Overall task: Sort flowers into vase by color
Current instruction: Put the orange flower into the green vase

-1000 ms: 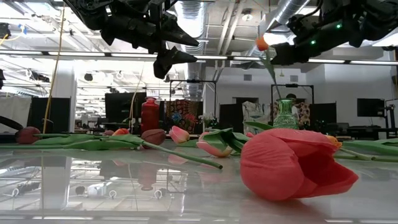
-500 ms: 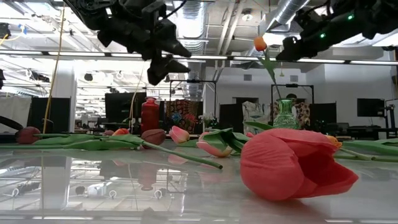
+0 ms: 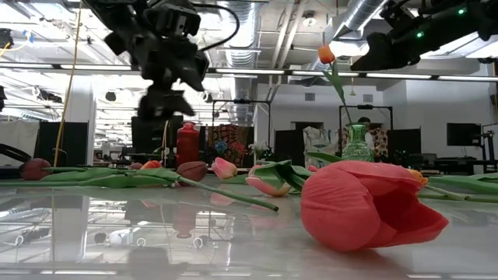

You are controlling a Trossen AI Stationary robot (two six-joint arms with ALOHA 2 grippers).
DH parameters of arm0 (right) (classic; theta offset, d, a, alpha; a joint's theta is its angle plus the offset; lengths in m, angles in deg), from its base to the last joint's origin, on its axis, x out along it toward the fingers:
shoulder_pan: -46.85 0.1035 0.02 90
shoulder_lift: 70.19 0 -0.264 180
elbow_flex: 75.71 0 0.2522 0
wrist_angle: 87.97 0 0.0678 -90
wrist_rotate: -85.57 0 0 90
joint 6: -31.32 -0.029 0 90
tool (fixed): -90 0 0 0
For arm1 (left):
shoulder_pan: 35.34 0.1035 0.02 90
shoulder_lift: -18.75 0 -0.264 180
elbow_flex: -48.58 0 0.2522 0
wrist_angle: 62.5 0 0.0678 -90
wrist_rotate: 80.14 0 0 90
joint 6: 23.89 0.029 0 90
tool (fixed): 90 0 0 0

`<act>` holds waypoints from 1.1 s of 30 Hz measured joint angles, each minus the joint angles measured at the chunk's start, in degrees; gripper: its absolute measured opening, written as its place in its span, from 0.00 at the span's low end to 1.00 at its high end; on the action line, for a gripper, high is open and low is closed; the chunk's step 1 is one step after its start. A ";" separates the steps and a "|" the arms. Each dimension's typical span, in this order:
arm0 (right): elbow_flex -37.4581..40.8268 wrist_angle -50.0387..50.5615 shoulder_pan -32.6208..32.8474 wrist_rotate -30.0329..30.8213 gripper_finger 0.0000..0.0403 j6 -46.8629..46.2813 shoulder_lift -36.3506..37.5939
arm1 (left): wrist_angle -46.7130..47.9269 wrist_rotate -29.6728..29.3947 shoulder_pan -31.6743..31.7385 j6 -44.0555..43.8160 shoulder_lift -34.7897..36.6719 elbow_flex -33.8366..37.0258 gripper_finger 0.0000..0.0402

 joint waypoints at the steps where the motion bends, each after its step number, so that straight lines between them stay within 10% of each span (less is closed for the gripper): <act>1: 0.00 0.06 0.59 -0.06 0.50 -0.23 -0.02 | 0.82 -0.02 -0.71 -2.75 0.00 0.00 0.43; 14: 0.00 0.01 7.68 -0.18 0.50 -0.27 -0.04 | 0.04 -9.32 -8.03 -30.03 -1.48 -0.04 0.43; 33: 0.00 0.02 13.63 -0.31 0.50 -0.32 -0.05 | -6.47 -6.40 -9.29 -46.08 -15.71 0.00 0.43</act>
